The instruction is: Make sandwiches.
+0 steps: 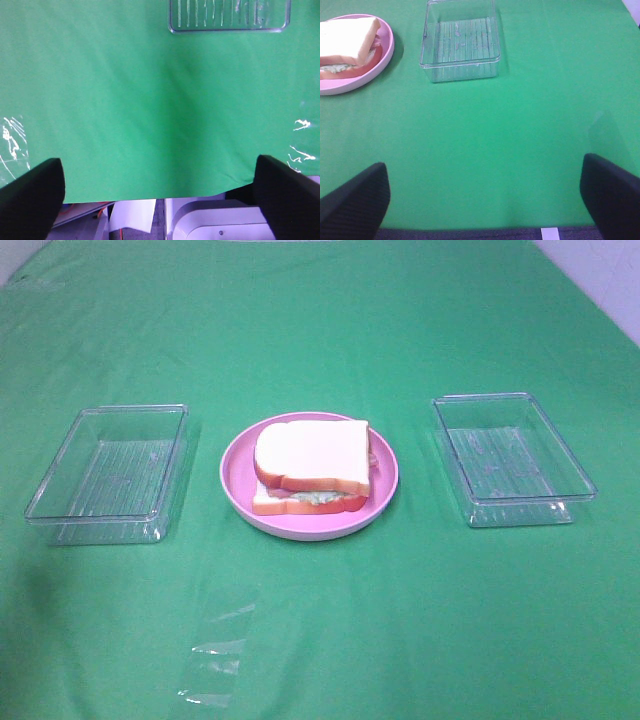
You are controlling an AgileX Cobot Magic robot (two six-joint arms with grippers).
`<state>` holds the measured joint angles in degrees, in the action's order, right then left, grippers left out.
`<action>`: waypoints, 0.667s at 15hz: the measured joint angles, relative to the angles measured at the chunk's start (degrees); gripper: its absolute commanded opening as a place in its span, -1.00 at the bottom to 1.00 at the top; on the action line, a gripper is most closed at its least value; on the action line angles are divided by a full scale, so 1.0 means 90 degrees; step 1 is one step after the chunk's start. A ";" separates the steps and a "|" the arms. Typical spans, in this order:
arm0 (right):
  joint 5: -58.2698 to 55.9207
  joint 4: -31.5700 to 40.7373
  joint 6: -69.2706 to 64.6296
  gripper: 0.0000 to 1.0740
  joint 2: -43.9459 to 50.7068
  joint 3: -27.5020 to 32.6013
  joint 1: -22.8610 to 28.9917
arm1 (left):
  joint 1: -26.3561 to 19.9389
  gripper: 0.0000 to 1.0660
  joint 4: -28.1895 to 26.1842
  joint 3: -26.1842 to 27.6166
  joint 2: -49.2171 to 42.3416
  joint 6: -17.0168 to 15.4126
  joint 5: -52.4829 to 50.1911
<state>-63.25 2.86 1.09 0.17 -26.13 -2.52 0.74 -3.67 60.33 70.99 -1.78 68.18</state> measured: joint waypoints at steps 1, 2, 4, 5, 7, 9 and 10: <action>0.0000 0.0000 0.0000 0.83 0.0000 0.0000 0.0000 | 0.0000 0.77 0.0006 -0.0471 -0.0694 0.0000 -0.0127; 0.0000 0.0000 0.0000 0.83 0.0000 0.0000 0.0000 | 0.0000 0.77 0.0006 -0.0866 -0.1413 0.0000 -0.0293; 0.0000 0.0000 0.0000 0.83 0.0000 0.0000 0.0000 | 0.0000 0.77 0.0019 -0.1611 -0.2731 0.0000 -0.0573; 0.0000 0.0000 0.0000 0.83 0.0000 0.0000 0.0000 | 0.0000 0.77 0.0019 -0.1929 -0.3457 0.0000 -0.0668; 0.0000 0.0000 0.0000 0.83 0.0000 0.0000 0.0000 | 0.0000 0.77 0.0019 -0.2375 -0.4437 0.0095 -0.0713; 0.0000 0.0000 0.0000 0.83 0.0000 0.0000 0.0000 | 0.0000 0.77 0.0019 -0.2763 -0.5545 0.0267 -0.0713; 0.0000 0.0000 0.0000 0.83 0.0000 0.0000 0.0000 | 0.0000 0.77 0.0019 -0.2903 -0.6073 0.0331 -0.0700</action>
<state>-63.25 2.86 1.09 0.17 -26.13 -2.52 0.74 -3.50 34.21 16.33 1.20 61.88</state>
